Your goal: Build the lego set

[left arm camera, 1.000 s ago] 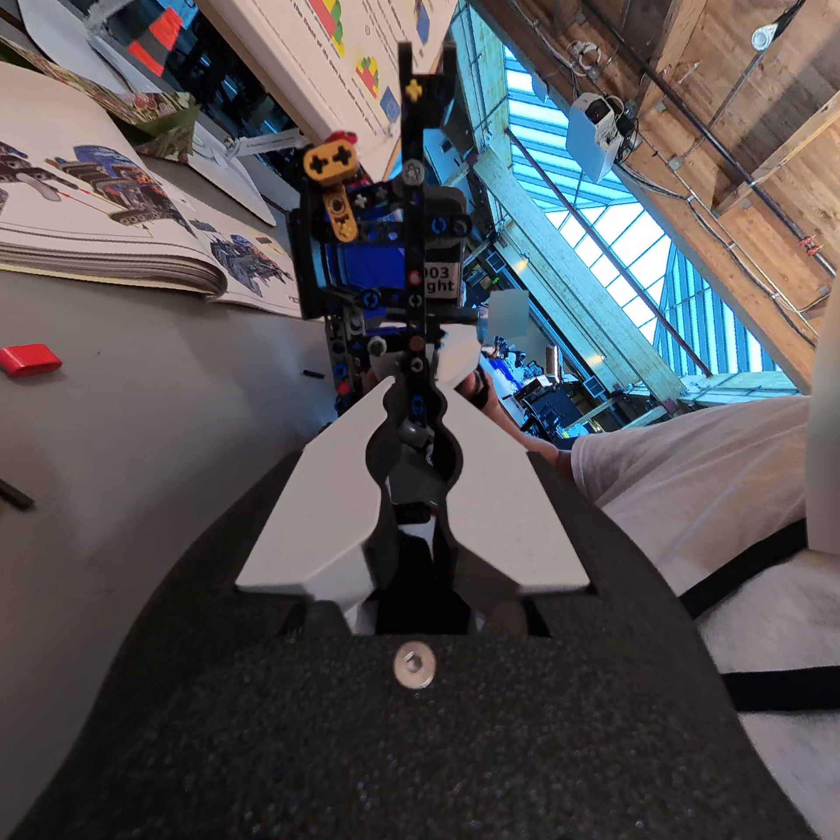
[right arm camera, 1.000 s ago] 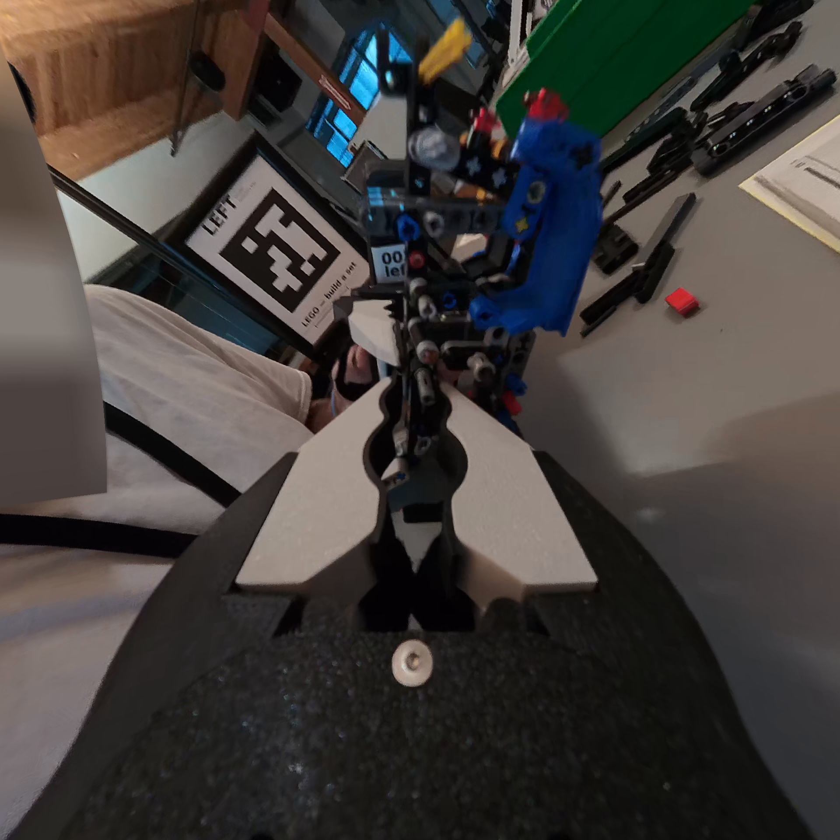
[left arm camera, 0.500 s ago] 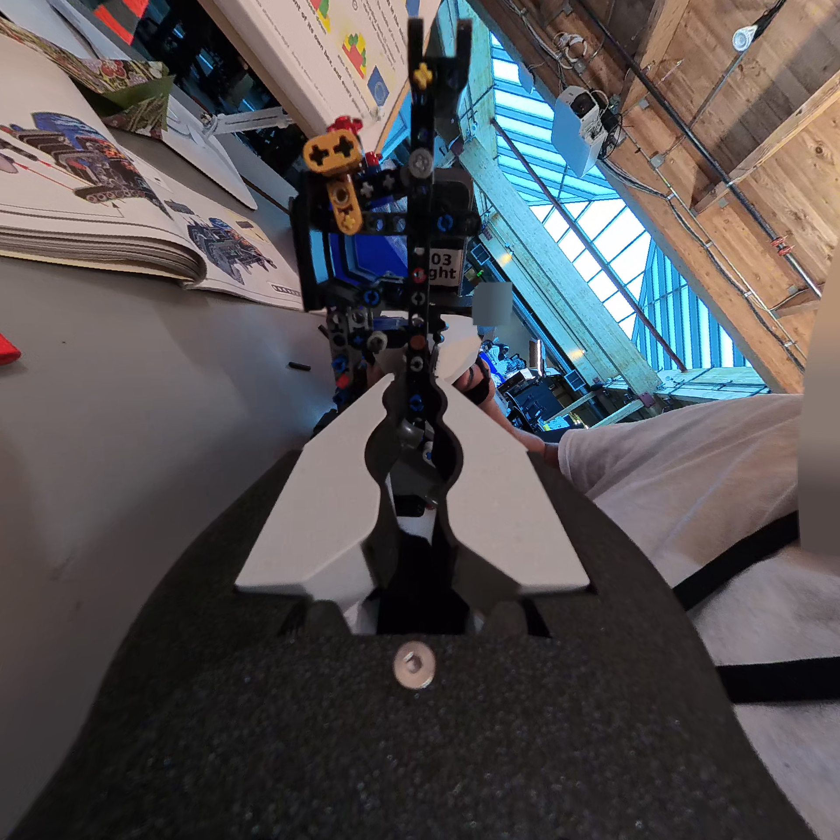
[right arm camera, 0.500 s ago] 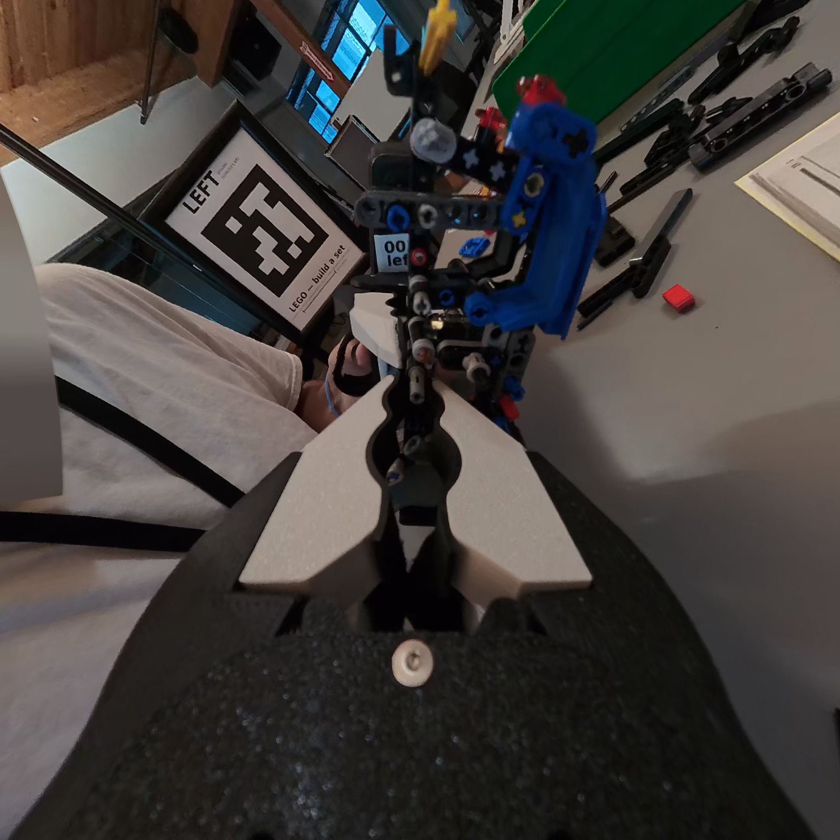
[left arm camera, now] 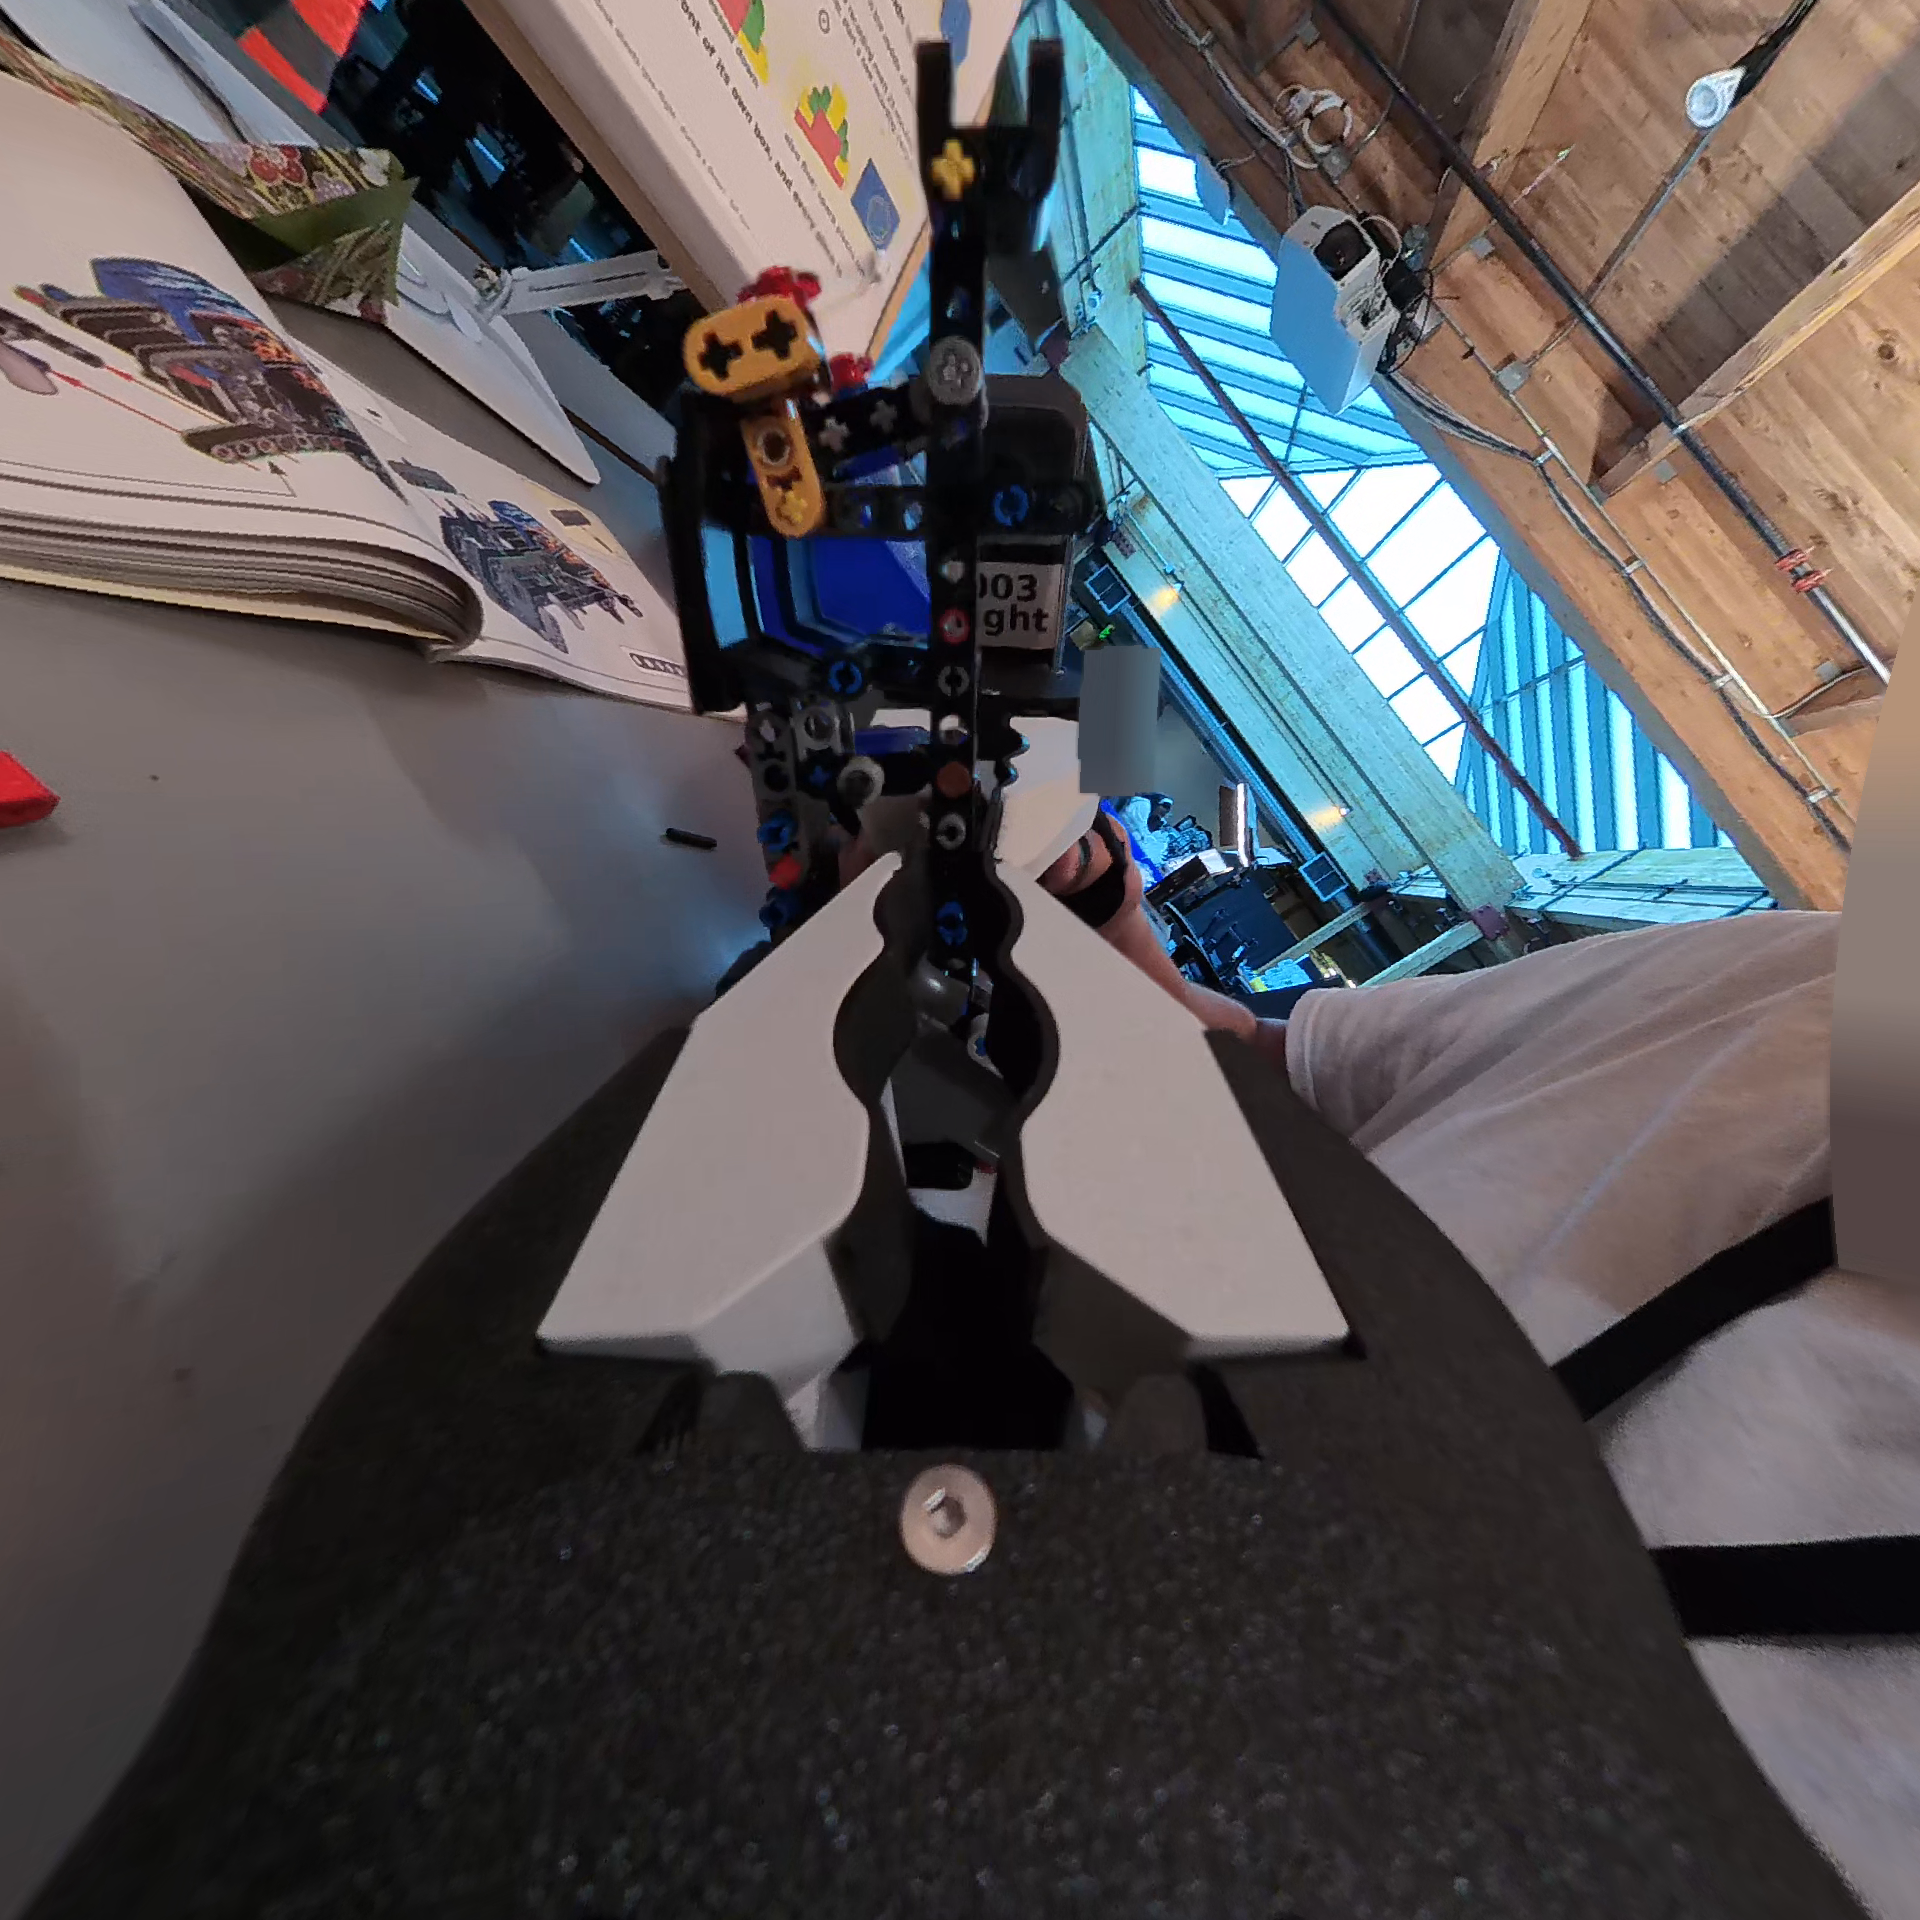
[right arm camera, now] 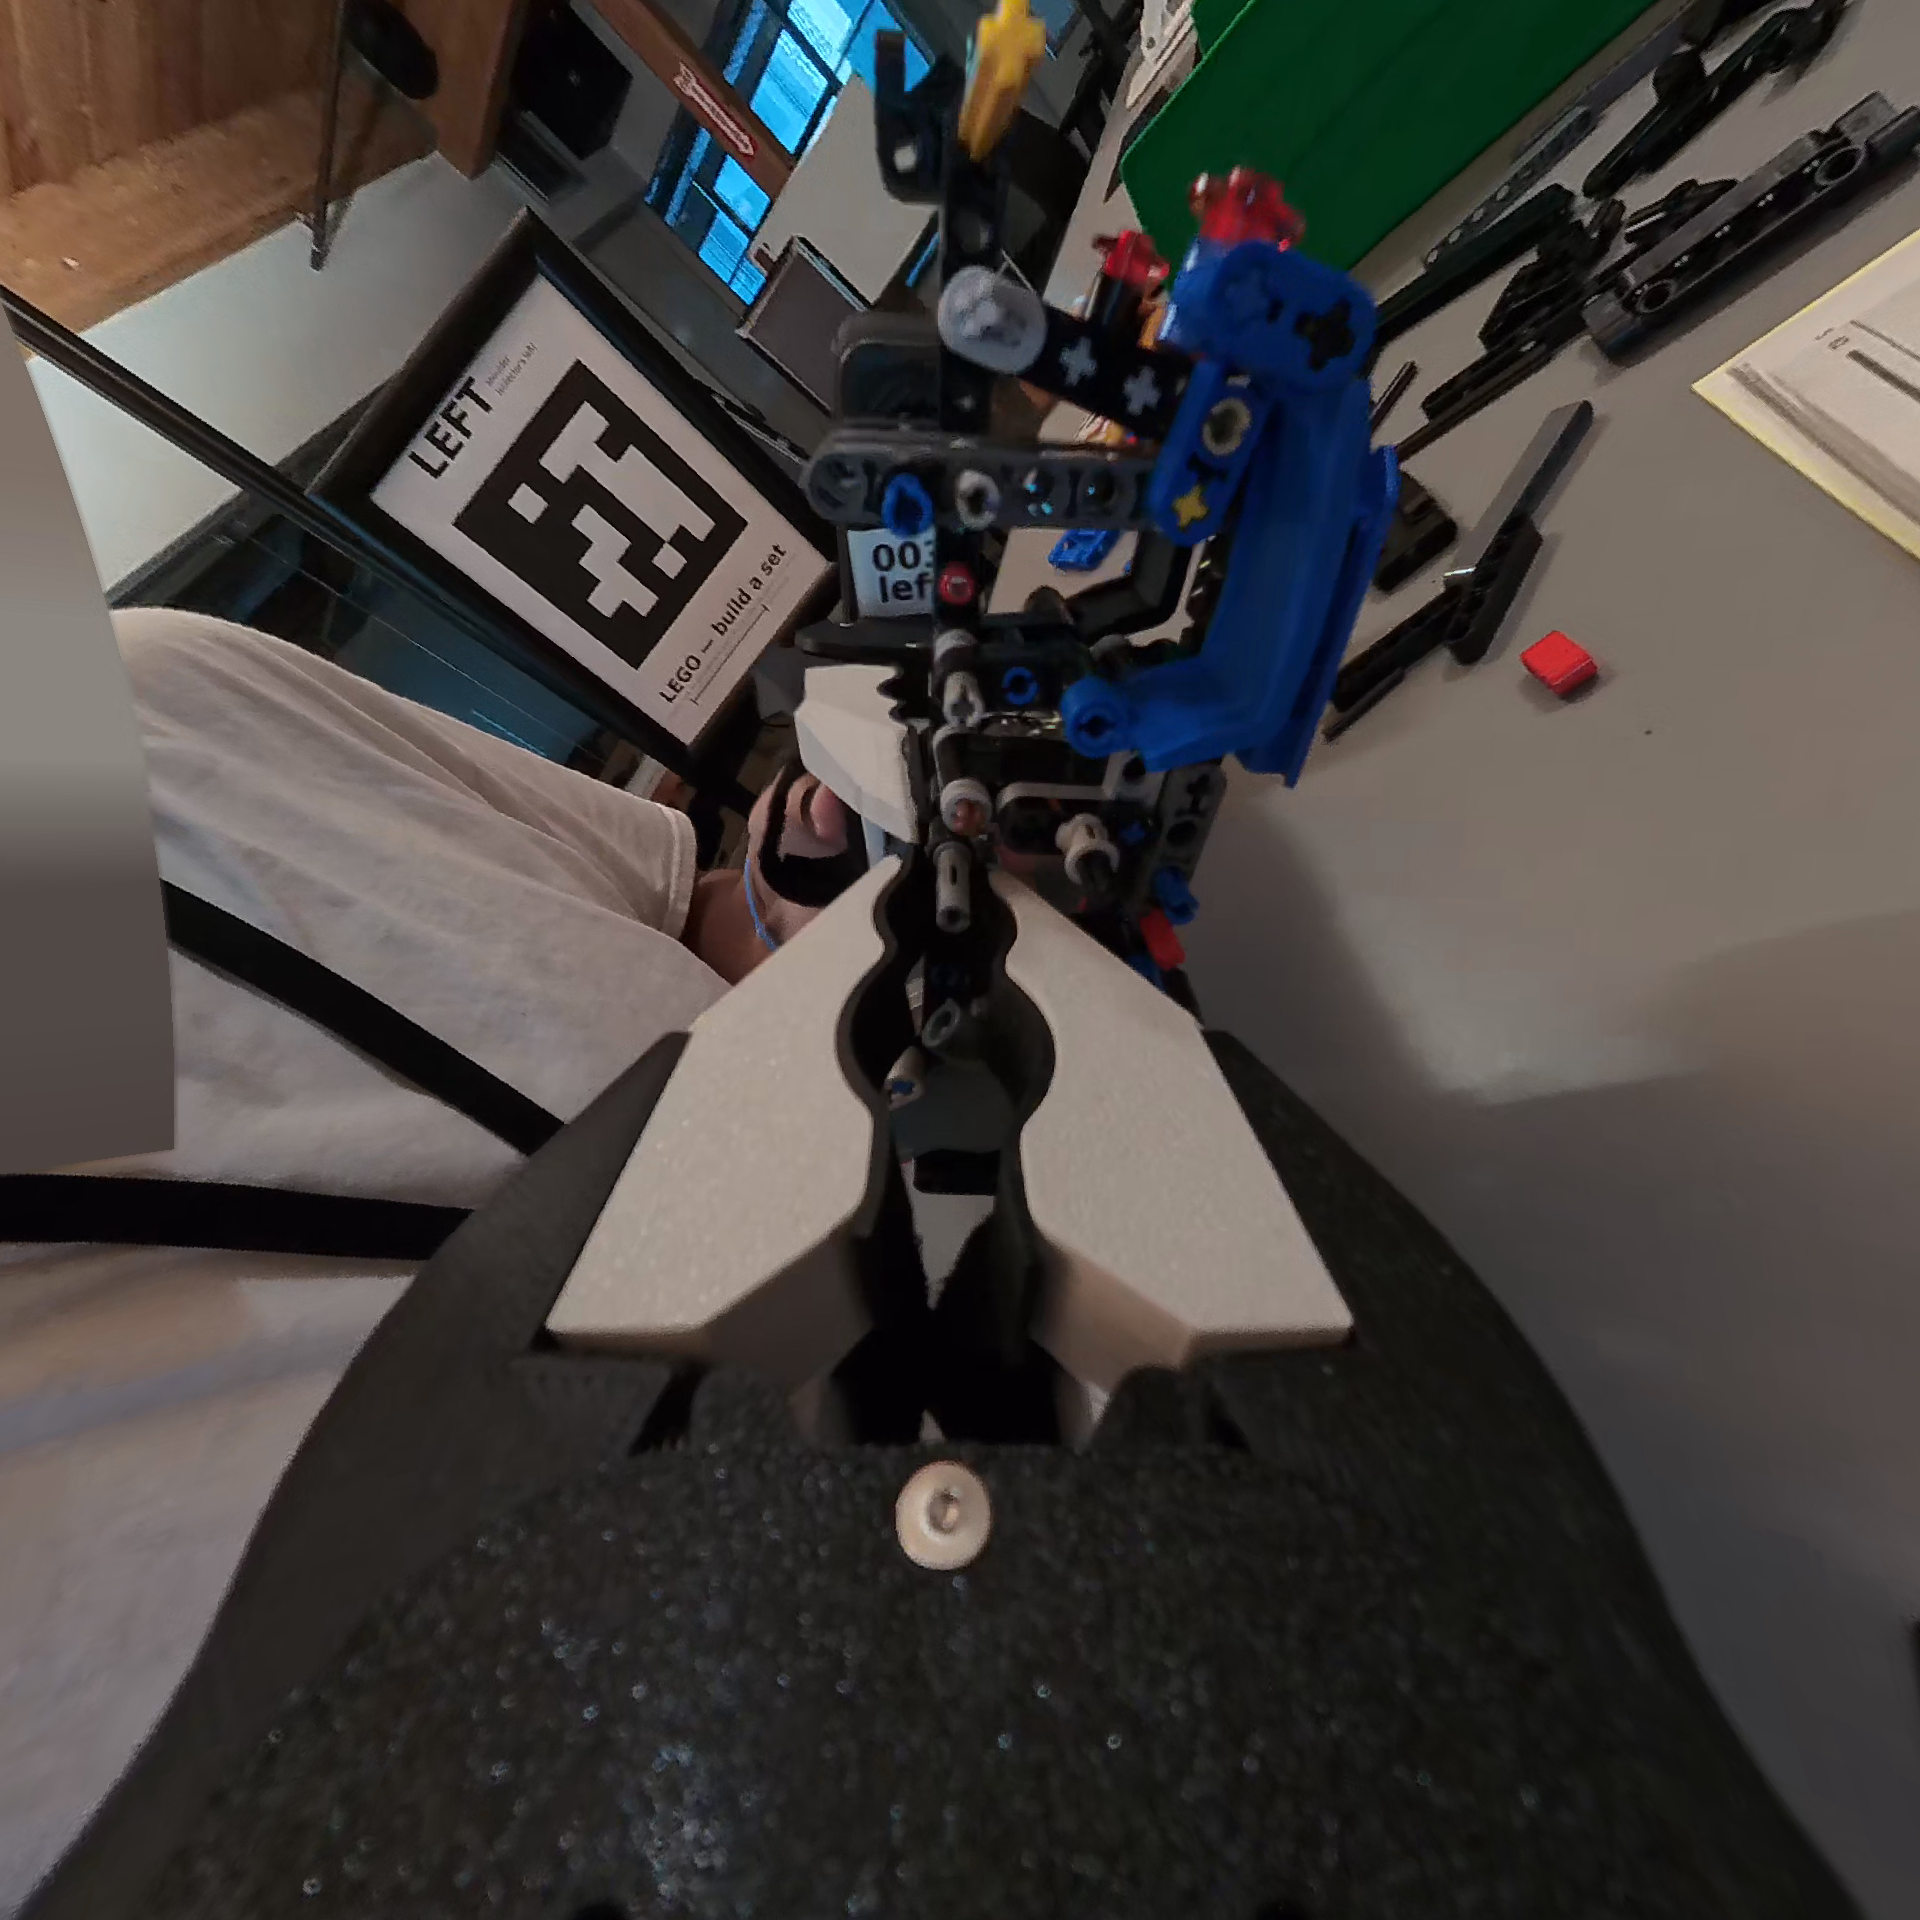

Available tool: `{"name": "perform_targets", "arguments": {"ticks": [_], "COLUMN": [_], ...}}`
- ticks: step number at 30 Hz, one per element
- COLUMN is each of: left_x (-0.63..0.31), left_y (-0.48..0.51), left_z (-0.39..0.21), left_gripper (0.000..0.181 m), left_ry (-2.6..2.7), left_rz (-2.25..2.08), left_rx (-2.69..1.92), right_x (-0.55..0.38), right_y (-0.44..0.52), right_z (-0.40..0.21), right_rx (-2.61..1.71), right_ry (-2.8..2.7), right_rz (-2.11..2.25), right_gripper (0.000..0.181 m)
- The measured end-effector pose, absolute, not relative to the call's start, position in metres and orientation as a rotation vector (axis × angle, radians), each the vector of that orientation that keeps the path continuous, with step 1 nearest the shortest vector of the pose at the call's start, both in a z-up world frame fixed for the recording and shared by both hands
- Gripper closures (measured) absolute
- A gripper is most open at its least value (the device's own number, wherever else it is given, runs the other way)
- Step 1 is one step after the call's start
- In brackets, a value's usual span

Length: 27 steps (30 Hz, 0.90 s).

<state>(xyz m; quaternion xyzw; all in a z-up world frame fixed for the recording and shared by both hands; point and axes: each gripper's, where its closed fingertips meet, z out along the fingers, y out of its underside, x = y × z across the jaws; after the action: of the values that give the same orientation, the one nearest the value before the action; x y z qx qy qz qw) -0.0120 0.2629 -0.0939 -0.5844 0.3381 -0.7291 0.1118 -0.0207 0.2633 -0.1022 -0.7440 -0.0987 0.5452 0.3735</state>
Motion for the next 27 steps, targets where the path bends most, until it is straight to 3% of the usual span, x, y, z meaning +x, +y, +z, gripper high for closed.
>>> {"name": "perform_targets", "arguments": {"ticks": [16,18,27], "left_x": [-0.013,-0.012,-0.012], "left_y": [0.262,0.264,0.261], "left_z": [-0.096,-0.098,-0.099], "left_gripper": [0.176,0.176,0.176], "left_ry": [1.18,1.161,1.142], "left_rz": [-2.068,-2.061,-2.057], "left_rx": [-1.676,-1.69,-1.701], "right_x": [-0.019,-0.016,-0.014], "right_y": [0.256,0.261,0.261], "right_z": [-0.108,-0.101,-0.105], "right_rx": [-1.984,-1.92,-1.923], "right_ry": [-0.348,-0.255,-0.244], "right_rz": [1.35,1.427,1.407], "right_gripper": [0.175,0.169,0.175]}}
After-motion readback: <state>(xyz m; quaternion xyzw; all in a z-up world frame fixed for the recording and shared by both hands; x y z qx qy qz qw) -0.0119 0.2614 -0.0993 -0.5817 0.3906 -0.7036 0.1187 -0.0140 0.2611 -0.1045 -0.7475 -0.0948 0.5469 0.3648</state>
